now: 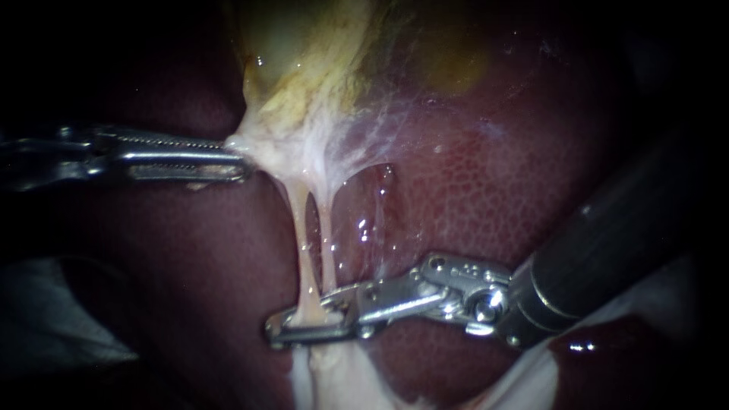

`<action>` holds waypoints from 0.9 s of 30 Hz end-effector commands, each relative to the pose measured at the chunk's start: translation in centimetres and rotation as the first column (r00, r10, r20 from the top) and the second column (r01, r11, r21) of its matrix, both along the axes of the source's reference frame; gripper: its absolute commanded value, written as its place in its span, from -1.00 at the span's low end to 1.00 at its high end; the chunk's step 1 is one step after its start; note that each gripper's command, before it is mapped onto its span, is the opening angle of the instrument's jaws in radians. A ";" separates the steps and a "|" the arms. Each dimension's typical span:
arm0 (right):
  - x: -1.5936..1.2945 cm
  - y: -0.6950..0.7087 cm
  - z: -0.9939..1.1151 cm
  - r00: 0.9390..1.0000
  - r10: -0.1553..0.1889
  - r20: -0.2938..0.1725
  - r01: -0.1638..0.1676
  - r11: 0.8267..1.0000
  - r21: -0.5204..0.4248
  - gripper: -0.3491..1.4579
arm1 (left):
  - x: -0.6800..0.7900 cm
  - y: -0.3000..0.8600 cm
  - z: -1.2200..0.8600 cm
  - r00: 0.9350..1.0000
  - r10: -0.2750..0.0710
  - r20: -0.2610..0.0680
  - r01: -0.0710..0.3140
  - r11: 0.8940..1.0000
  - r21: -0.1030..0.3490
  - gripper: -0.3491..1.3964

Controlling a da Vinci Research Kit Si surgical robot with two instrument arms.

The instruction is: Going back first clip left tube

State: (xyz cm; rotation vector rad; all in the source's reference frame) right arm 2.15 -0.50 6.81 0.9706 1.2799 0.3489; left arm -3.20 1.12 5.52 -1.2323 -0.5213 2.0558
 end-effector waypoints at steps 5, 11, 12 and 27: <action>0.04 0.04 0.00 0.999 0.049 0.001 -0.049 0.996 -0.070 -0.31 | 0.00 0.00 0.00 1.000 0.000 0.000 0.000 1.000 0.000 -1.00; 0.03 0.23 -0.02 0.988 0.152 0.015 -0.147 0.970 -0.192 -0.08 | 0.01 0.00 0.00 1.000 0.001 0.001 -0.001 1.000 0.000 -1.00; 0.01 0.28 -0.03 0.985 0.174 0.021 -0.165 0.964 -0.210 -0.06 | 0.01 0.00 0.00 1.000 0.001 0.001 -0.001 1.000 0.000 -1.00; -0.79 0.50 -0.56 0.980 0.146 0.135 -0.065 0.876 -0.479 -0.06 | 0.05 0.00 0.01 1.000 0.003 0.002 -0.003 1.000 0.000 -1.00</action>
